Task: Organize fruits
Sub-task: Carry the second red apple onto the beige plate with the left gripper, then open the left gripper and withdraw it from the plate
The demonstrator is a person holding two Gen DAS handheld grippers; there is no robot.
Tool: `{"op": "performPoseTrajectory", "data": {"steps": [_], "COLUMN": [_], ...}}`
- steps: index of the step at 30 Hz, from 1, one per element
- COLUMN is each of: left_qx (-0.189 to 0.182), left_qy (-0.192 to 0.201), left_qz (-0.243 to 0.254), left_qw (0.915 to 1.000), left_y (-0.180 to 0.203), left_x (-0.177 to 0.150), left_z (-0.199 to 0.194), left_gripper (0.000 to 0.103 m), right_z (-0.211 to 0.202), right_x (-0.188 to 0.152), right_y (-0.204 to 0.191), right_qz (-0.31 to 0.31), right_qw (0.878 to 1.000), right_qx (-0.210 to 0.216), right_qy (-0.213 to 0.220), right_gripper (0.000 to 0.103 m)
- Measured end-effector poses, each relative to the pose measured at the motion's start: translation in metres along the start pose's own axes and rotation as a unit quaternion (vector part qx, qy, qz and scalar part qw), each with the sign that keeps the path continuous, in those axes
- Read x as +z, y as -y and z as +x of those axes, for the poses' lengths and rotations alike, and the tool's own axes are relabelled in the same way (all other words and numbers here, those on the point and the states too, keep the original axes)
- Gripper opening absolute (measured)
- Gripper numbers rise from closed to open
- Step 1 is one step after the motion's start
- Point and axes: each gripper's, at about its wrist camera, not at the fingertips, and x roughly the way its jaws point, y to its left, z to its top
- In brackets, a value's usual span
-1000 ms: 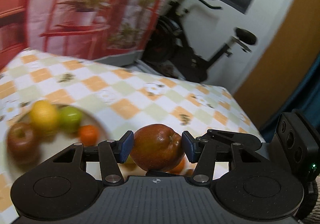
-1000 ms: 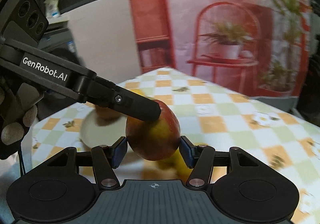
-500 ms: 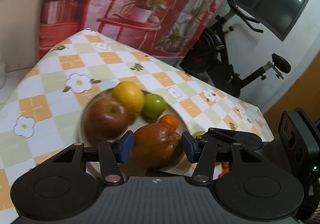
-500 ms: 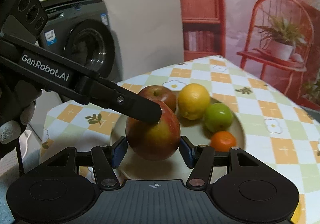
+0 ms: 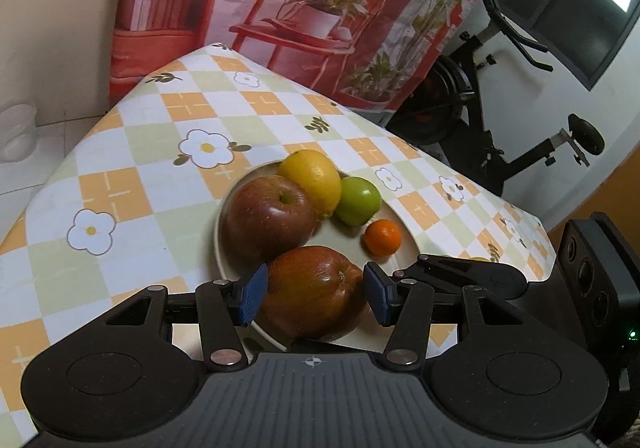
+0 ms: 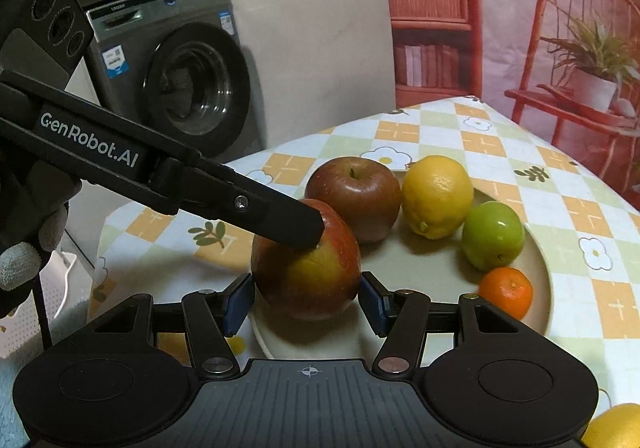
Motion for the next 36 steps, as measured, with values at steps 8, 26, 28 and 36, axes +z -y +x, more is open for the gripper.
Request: {"op": "performPoseTrajectory", "data": {"steps": [8,26,28,36], "left_qx": [0.013,0.042,0.046,0.063], "left_qy": [-0.001,-0.009,-0.008,-0.001], "left_qz": [-0.006,0.016,0.017,0.024], "left_qw": [0.9999,0.9990,0.9988,0.9977], "left_y": [-0.002,0.009,0.010,0.023], "left_x": [0.000,-0.002,-0.002,-0.001], "left_z": [0.001,0.003,0.002,0.000], "left_gripper": [0.056,0.062,0.062,0.061], "right_z": [0.004,-0.011,-0.017,-0.048], "right_x": [0.000,0.000,-0.002,-0.016], "right_y": [0.004,0.003,0.004,0.020], "right_qz": [0.019,0.017,0.019,0.037], "right_qw": [1.000,1.000,1.000,0.998], "right_qx": [0.012,-0.006,-0.011,-0.034], "right_qy": [-0.004,0.009,0.012,0.034], "right_gripper": [0.054,0.054,0.054,0.054]}}
